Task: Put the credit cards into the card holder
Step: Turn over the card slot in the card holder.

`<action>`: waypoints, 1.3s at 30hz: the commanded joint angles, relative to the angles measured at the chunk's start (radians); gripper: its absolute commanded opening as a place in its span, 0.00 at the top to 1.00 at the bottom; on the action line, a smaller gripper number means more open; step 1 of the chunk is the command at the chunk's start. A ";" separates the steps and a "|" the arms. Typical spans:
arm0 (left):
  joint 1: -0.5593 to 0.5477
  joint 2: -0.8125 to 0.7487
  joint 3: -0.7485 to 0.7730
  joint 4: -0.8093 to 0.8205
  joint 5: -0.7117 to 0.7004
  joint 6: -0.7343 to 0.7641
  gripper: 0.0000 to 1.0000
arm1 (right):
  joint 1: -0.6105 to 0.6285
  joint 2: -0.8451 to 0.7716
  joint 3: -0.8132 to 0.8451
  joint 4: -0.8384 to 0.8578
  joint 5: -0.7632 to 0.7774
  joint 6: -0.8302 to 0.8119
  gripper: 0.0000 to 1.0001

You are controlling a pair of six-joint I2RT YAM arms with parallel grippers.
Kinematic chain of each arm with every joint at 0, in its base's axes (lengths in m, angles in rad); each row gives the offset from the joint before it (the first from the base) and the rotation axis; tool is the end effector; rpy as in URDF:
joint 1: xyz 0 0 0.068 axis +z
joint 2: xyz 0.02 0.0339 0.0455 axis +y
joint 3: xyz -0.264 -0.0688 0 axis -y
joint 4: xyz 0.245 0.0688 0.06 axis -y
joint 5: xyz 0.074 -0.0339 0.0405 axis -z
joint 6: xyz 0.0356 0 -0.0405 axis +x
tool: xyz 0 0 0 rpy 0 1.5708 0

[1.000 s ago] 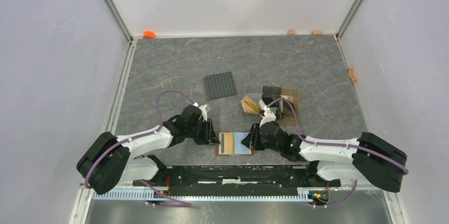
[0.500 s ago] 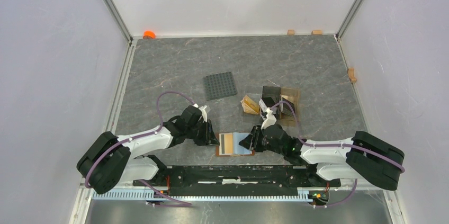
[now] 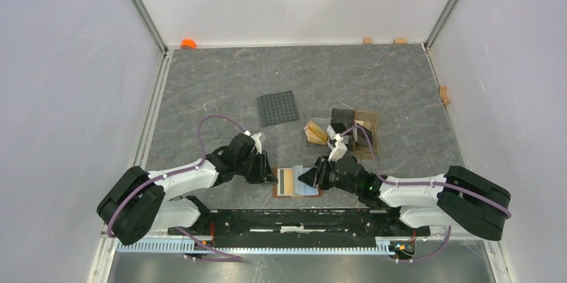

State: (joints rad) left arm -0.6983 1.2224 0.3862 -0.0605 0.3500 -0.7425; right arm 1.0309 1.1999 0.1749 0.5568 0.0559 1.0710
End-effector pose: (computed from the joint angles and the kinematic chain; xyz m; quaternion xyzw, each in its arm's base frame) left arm 0.1497 -0.1416 0.1361 0.0370 0.9304 -0.3383 0.1363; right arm 0.1048 0.1710 0.1319 0.0317 0.8510 0.4426 0.2808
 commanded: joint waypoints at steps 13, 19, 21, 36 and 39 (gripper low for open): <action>0.051 -0.111 0.094 -0.218 -0.111 0.022 0.52 | 0.022 0.156 0.198 0.083 -0.116 -0.125 0.63; 0.197 -0.223 0.108 -0.331 -0.084 0.069 0.46 | 0.041 0.238 0.277 0.092 -0.186 -0.155 0.62; 0.232 -0.256 0.128 -0.359 -0.079 0.088 0.42 | 0.045 0.218 0.300 0.052 -0.174 -0.195 0.60; 0.240 -0.077 0.393 -0.269 -0.006 0.202 0.20 | -0.167 0.100 0.753 -0.893 0.278 -0.737 0.12; 0.217 0.014 0.476 -0.236 0.002 0.189 0.20 | -0.234 0.112 0.803 -0.937 0.265 -0.807 0.07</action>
State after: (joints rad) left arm -0.4595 1.1515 0.7471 -0.3843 0.3080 -0.5888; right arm 0.8600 1.2953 0.8963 -0.2047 0.2504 0.4210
